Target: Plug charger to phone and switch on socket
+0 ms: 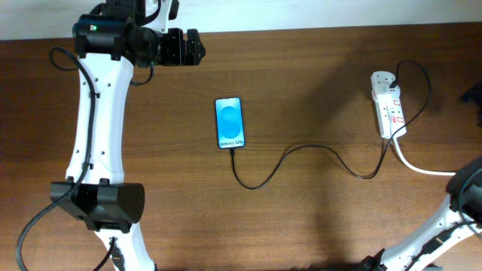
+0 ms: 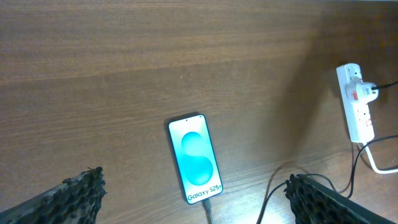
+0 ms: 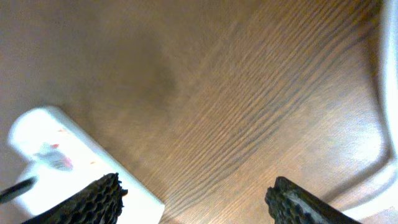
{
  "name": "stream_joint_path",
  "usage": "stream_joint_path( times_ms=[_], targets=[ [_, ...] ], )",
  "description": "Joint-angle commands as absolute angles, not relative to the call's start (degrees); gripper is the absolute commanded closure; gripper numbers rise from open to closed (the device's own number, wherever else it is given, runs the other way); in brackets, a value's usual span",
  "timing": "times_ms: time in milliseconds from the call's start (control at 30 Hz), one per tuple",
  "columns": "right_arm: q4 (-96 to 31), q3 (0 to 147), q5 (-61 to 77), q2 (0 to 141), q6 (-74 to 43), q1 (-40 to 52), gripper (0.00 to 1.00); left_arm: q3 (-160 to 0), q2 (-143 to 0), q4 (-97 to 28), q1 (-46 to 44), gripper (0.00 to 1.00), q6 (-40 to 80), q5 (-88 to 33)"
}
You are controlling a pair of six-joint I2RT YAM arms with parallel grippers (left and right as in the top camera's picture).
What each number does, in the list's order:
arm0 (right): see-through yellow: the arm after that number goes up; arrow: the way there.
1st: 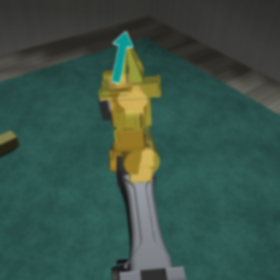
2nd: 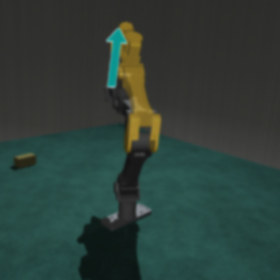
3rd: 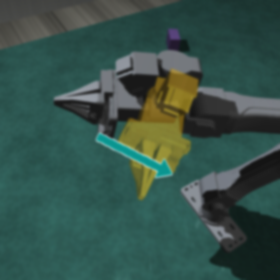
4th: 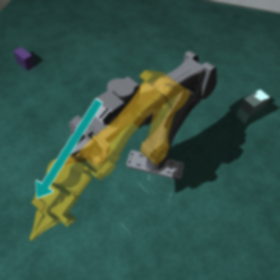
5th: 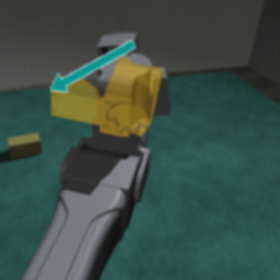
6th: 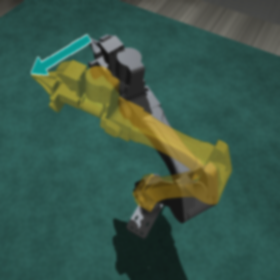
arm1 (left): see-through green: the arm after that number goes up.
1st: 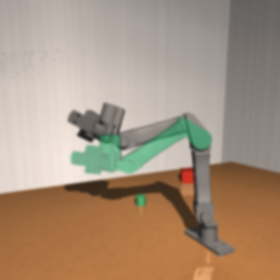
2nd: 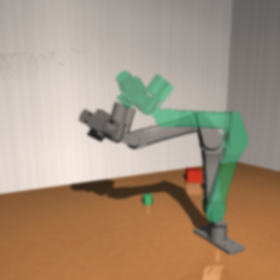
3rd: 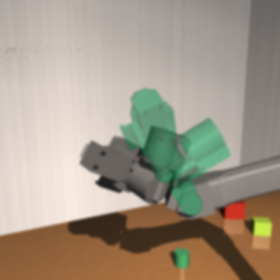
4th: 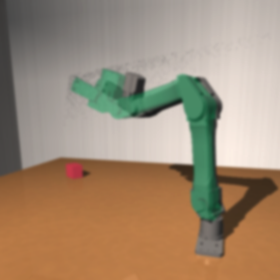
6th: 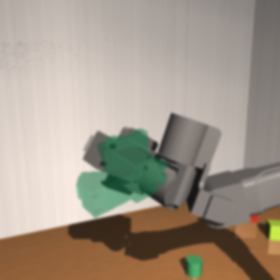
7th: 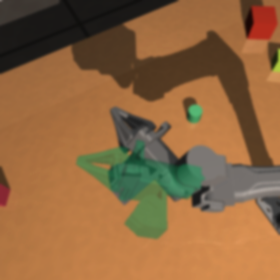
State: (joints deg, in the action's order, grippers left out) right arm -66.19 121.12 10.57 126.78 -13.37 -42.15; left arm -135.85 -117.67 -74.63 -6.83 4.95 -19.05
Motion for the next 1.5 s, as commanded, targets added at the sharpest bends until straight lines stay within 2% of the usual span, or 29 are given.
stream_joint_path(
  times_ms=[0,133,233,267,300,367,433,533,633,767,867,1033,1100,1333,1400,1467],
  targets=[
    [-70.83,128.20,18.28,117.40,-9.17,-39.94,0.20,-135.81,-118.04,-74.72,-6.85,0.01,4.21,-19.16],
    [-75.18,128.97,25.58,106.89,-2.79,-34.76,0.18,-135.81,-118.04,-74.72,-6.85,0.01,4.21,-19.16],
    [-81.49,128.97,24.71,95.44,2.59,-25.50,0.16,-135.81,-118.06,-74.72,-6.85,0.01,4.21,-19.16],
    [-83.33,128.97,24.64,92.77,2.59,-23.05,0.13,-135.81,-118.06,-74.72,-6.85,0.01,4.21,-19.16],
    [-85.45,128.97,24.64,90.48,2.59,-20.97,0.05,-135.81,-118.06,-74.72,-6.85,0.01,4.21,-19.16],
    [-93.14,128.97,25.30,85.58,2.55,-16.05,0.02,-135.81,-118.06,-74.72,-6.85,0.01,4.21,-19.16],
    [-97.34,128.92,25.36,83.85,2.46,-13.80,0.02,-135.81,-118.06,-74.72,-6.85,0.01,4.21,-19.16],
    [-97.32,128.81,18.31,82.19,4.16,-12.86,0.02,-135.81,-118.06,-74.72,-6.85,0.01,4.21,-19.16],
    [-97.32,127.98,19.25,78.13,5.78,-12.71,0.02,-135.81,-118.04,-74.72,-6.85,0.01,4.21,-19.18],
    [-95.64,119.20,17.76,69.06,5.74,-12.38,0.02,-135.81,-118.06,-74.72,-6.85,0.01,4.21,-19.16],
    [-76.09,97.47,9.65,56.03,5.76,-7.03,0.02,-135.81,-118.06,-74.72,-6.85,0.01,4.21,-19.16],
    [-34.09,55.99,9.41,31.11,5.54,-1.41,0.01,-135.81,-118.04,-74.72,-6.85,0.01,4.21,-19.16],
    [-21.15,42.02,9.43,23.00,5.54,-1.39,0.02,-135.81,-118.06,-74.72,-6.85,0.01,4.21,-19.16],
    [7.79,7.57,9.82,6.28,5.54,0.12,0.02,-135.81,-118.04,-74.72,-6.85,0.01,4.21,-19.16],
    [12.10,1.74,9.58,3.29,5.54,0.10,0.02,-135.81,-118.06,-74.72,-6.85,0.01,4.21,-19.16],
    [7.18,0.32,9.32,0.16,5.58,0.10,0.02,-135.81,-118.06,-74.72,-6.85,0.01,4.21,-19.16]
  ],
)
